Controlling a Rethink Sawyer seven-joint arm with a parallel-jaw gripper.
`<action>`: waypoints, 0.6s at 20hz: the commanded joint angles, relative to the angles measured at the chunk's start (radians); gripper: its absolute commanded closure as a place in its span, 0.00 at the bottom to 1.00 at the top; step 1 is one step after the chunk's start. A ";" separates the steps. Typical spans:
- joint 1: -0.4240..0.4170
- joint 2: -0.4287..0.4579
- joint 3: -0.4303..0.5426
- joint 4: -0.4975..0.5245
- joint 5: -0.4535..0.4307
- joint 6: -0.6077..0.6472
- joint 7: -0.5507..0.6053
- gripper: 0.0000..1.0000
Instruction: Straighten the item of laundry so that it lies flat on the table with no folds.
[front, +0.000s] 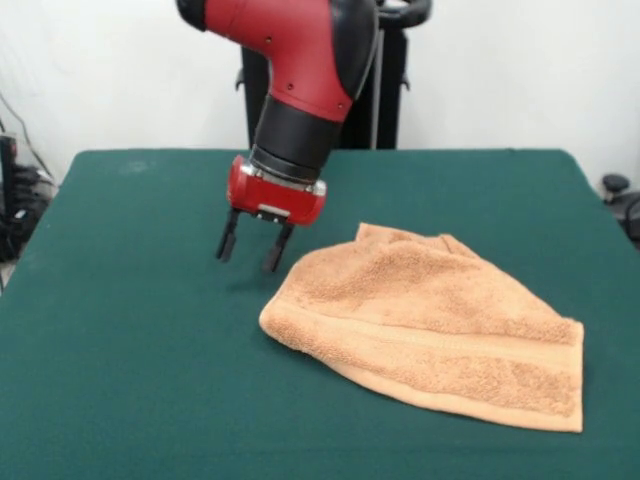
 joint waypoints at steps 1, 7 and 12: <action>-0.097 -0.234 0.315 0.073 -0.028 0.403 -0.084 0.00; -0.102 -0.380 0.336 0.092 -0.020 0.574 -0.117 0.00; -0.113 -0.455 0.389 0.106 0.004 0.679 -0.119 0.00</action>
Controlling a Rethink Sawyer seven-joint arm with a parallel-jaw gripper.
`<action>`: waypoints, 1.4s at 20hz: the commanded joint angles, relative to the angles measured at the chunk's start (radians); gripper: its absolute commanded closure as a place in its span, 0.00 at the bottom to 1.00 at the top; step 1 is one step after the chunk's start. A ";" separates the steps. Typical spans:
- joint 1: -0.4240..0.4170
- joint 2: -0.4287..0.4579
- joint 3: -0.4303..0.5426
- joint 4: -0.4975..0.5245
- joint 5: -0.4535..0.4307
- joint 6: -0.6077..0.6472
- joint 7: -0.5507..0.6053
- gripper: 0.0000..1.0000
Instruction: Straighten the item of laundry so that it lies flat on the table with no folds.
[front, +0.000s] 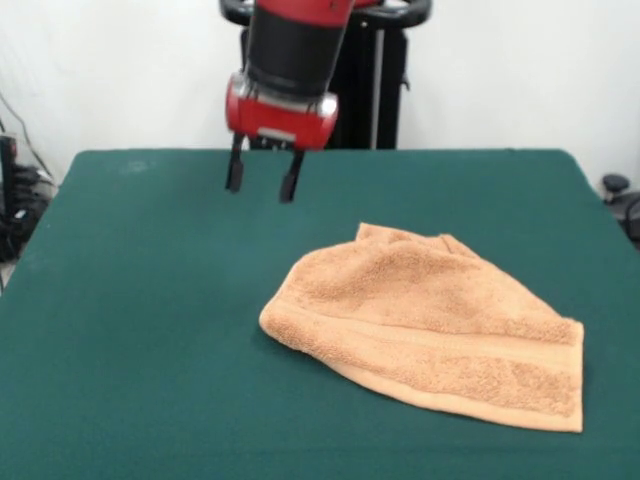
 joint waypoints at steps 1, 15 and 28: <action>0.005 -0.153 0.216 0.086 0.022 0.227 -0.115 0.00; 0.169 -0.168 0.176 0.189 0.044 0.048 0.192 0.00; 0.301 -0.091 0.076 0.209 0.056 -0.140 0.287 0.00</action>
